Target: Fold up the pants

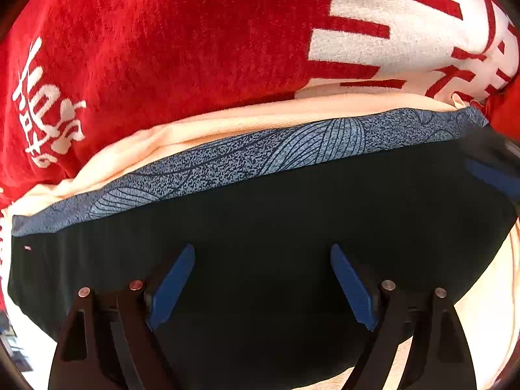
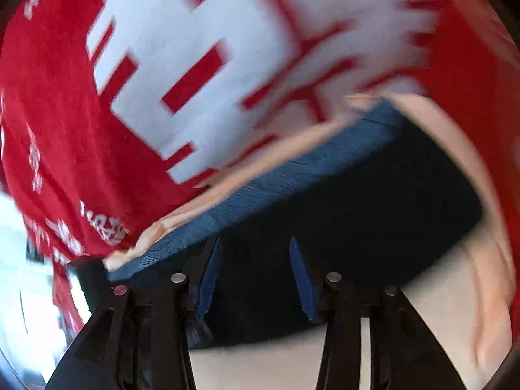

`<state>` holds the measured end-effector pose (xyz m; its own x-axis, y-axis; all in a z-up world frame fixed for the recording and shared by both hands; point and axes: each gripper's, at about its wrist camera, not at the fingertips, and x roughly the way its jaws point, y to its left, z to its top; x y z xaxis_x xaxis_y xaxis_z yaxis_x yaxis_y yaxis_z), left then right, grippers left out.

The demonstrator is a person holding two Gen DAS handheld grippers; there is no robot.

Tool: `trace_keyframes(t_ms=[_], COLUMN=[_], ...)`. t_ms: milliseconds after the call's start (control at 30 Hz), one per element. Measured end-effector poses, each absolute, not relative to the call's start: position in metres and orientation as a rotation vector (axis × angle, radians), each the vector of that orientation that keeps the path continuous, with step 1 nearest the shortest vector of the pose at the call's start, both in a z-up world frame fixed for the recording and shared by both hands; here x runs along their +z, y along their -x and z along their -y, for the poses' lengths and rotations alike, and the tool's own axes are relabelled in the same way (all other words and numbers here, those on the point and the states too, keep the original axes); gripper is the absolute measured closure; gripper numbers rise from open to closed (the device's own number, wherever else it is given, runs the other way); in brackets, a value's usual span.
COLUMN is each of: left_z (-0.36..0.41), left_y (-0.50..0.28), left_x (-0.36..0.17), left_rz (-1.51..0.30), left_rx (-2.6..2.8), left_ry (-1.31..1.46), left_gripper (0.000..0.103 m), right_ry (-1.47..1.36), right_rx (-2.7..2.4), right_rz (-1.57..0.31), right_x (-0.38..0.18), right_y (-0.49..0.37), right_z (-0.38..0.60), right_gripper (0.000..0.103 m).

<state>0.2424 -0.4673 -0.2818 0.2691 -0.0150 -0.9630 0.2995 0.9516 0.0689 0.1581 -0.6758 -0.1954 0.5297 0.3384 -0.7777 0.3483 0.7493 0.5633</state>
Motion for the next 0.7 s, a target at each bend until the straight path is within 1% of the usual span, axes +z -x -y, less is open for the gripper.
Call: trace_keyframes(t_ms=[67, 100, 133, 167, 200, 233, 300, 333, 367, 467, 533, 567, 600, 667, 700], left_z=[0.463, 0.462, 0.461, 0.460, 0.458, 0.456, 0.448, 0.440, 0.432, 0.414, 0.396, 0.390, 0.389, 0.388, 0.389], left_y=[-0.243, -0.243, -0.244, -0.246, -0.250, -0.253, -0.264, -0.273, -0.284, -0.311, -0.324, -0.328, -0.330, -0.333, -0.333], left_x=[-0.284, -0.285, -0.285, -0.284, -0.281, -0.274, -0.264, -0.259, -0.259, -0.282, -0.296, -0.298, -0.299, -0.295, -0.294], left_rz=[-1.290, -1.289, -1.294, -1.302, -1.310, -1.296, -1.249, -1.227, -1.222, -1.259, -1.280, -1.285, -1.286, -1.273, -1.275], left_rx=[-0.214, -0.211, -0.216, -0.218, -0.212, -0.194, -0.159, -0.135, -0.111, -0.014, 0.008, 0.013, 0.015, 0.030, 0.029], left_ry=[-0.244, -0.244, -0.238, -0.233, -0.229, -0.233, -0.228, -0.215, -0.203, -0.231, -0.168, -0.153, -0.158, -0.193, -0.204], left_gripper=[0.015, 0.013, 0.013, 0.013, 0.013, 0.013, 0.013, 0.013, 0.013, 0.013, 0.012, 0.011, 0.007, 0.007, 0.007], right_ry=[-0.714, -0.700, -0.681, -0.653, -0.623, -0.603, -0.614, -0.631, -0.640, -0.512, -0.478, -0.474, -0.502, -0.604, -0.607], right_rx=[0.050, 0.055, 0.046, 0.021, -0.021, -0.085, -0.196, -0.199, -0.185, -0.125, -0.124, -0.145, -0.174, -0.155, -0.178], right_rz=[-1.084, -1.110, -1.137, -1.148, -1.147, -1.145, -1.132, -1.122, -1.110, -1.141, -1.163, -1.180, -1.192, -1.136, -1.134], right_x=[-0.211, -0.220, -0.229, -0.234, -0.235, -0.235, -0.227, -0.223, -0.216, -0.201, -0.204, -0.209, -0.218, -0.222, -0.220], right_y=[-0.196, -0.209, -0.220, -0.226, -0.228, -0.229, -0.221, -0.217, -0.212, -0.194, -0.185, -0.180, -0.172, -0.161, -0.158], right_z=[0.664, 0.661, 0.661, 0.663, 0.670, 0.679, 0.703, 0.710, 0.715, 0.706, 0.705, 0.709, 0.720, 0.739, 0.743], right_gripper=[0.059, 0.059, 0.063, 0.078, 0.082, 0.085, 0.083, 0.080, 0.080, 0.080, 0.080, 0.081, 0.081, 0.082, 0.082])
